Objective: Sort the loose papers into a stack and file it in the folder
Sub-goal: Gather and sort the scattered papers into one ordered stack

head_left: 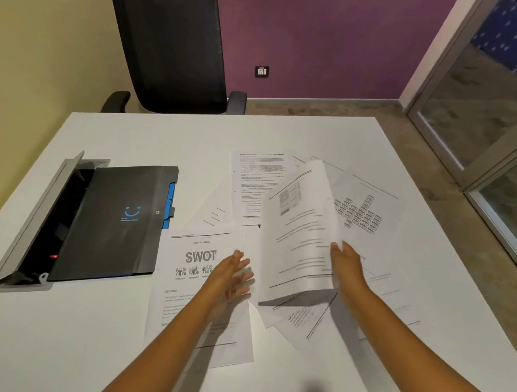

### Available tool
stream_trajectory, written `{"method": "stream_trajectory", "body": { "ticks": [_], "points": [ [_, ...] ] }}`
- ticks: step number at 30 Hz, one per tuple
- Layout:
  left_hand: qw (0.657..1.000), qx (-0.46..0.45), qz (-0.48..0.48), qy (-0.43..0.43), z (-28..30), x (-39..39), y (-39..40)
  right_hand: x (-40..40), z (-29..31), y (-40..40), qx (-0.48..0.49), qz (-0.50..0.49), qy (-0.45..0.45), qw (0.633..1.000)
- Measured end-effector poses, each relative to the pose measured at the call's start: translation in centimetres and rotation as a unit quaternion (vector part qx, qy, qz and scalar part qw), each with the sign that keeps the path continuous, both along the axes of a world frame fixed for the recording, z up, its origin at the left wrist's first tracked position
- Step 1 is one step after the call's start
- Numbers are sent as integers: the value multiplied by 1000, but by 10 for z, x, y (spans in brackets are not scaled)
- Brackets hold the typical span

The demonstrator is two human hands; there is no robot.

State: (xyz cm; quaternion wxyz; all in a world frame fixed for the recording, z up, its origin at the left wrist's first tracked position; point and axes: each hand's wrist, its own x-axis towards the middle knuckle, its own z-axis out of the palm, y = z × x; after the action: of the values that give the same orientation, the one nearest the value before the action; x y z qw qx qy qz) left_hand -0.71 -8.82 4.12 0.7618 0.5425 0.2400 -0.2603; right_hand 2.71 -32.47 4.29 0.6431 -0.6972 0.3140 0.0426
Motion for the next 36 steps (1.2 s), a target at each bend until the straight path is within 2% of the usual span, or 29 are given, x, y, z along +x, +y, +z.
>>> {"method": "stream_trajectory", "body": {
  "ticks": [5,9,13,15,17,19,21,23,25,26,27,33,36],
  "points": [
    [997,37,-30,56,-11,-1,7,4,-1,19,146,19,63,987],
    [993,-34,-27,108,-19,-5,14,8,8,27,278,40,70,957],
    [988,-115,-80,65,-26,-17,10,9,14,27,342,78,59,935],
    [987,-144,-51,48,-27,-20,10,9,9,25,278,110,69,952],
    [988,-150,5,22,-27,-17,11,9,-1,21,161,144,82,973],
    [994,-98,42,-11,-28,-12,14,9,-7,17,56,177,85,979],
    [999,-2,44,-15,-29,-9,19,7,-13,10,-84,219,54,971],
    [998,66,23,-6,-34,-10,25,6,-25,-6,-262,258,37,929],
    [995,102,1,3,-38,-13,30,4,-40,-26,-424,294,79,853],
    [993,117,-10,6,-40,-15,32,4,-47,-35,-473,311,109,817],
    [991,128,-21,8,-41,-16,34,4,-51,-43,-497,326,135,793],
    [992,117,-19,33,-48,-19,36,9,-67,-60,-515,413,179,730],
    [993,112,-10,38,-50,-19,35,9,-72,-57,-523,415,194,719]
  ]
}}
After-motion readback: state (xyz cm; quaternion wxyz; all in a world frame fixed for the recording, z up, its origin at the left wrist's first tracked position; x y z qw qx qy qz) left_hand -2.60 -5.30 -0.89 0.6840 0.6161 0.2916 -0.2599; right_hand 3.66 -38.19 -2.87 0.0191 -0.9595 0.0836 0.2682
